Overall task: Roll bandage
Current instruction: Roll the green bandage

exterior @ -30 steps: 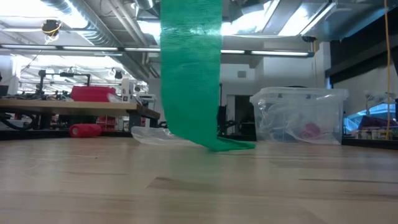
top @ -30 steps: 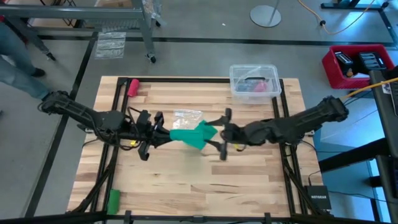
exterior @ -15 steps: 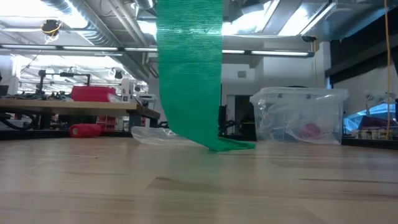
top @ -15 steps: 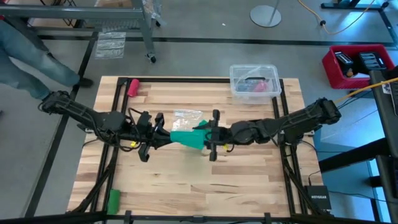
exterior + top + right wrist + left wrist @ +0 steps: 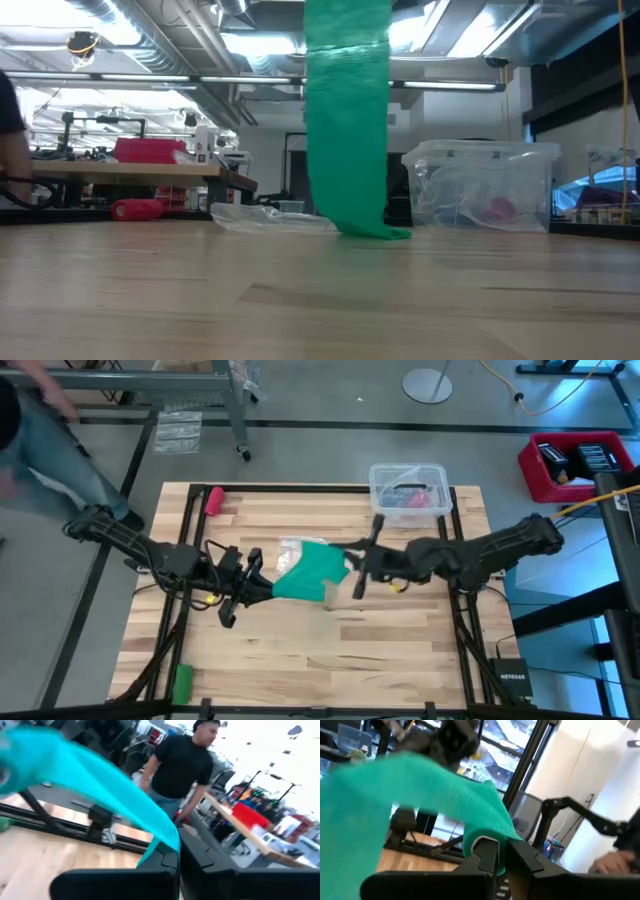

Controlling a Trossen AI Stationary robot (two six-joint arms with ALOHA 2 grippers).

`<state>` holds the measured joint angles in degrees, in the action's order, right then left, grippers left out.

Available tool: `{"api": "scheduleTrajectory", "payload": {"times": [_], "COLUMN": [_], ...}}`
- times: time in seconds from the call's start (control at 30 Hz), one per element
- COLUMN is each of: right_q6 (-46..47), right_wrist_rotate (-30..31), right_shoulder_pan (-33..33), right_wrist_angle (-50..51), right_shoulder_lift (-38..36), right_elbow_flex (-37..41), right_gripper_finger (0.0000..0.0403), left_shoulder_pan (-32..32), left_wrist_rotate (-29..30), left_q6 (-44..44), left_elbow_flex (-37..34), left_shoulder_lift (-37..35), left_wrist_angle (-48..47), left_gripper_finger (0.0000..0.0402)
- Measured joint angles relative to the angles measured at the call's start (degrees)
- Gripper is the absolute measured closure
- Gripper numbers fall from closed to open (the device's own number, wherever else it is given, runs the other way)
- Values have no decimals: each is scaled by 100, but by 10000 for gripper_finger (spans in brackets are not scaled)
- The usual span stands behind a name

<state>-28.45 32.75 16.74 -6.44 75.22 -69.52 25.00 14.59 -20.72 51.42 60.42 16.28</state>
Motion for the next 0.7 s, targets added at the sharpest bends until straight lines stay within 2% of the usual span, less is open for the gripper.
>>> {"api": "scheduleTrajectory", "payload": {"times": [0.17, 0.4, 0.57, 0.7], "right_q6": [-335, -438, -505, -517], "right_wrist_rotate": [-30, -377, -801, -871], "right_shoulder_pan": [-149, -97, 90, 295], "right_wrist_angle": [-5, -47, 194, 365], "right_shoulder_lift": [-407, -546, -549, -549], "right_elbow_flex": [2, -282, -716, -906], "right_gripper_finger": [399, 401, 401, 402], "left_shoulder_pan": [19, -88, -249, -449], "left_wrist_rotate": [15, 22, 487, 582], "left_q6": [-80, -145, -256, -290], "left_elbow_flex": [0, 0, 0, 0], "left_shoulder_lift": [54, 197, 181, 173], "left_wrist_angle": [-195, -337, -712, -755], "left_gripper_finger": [384, 384, 384, 384]}}
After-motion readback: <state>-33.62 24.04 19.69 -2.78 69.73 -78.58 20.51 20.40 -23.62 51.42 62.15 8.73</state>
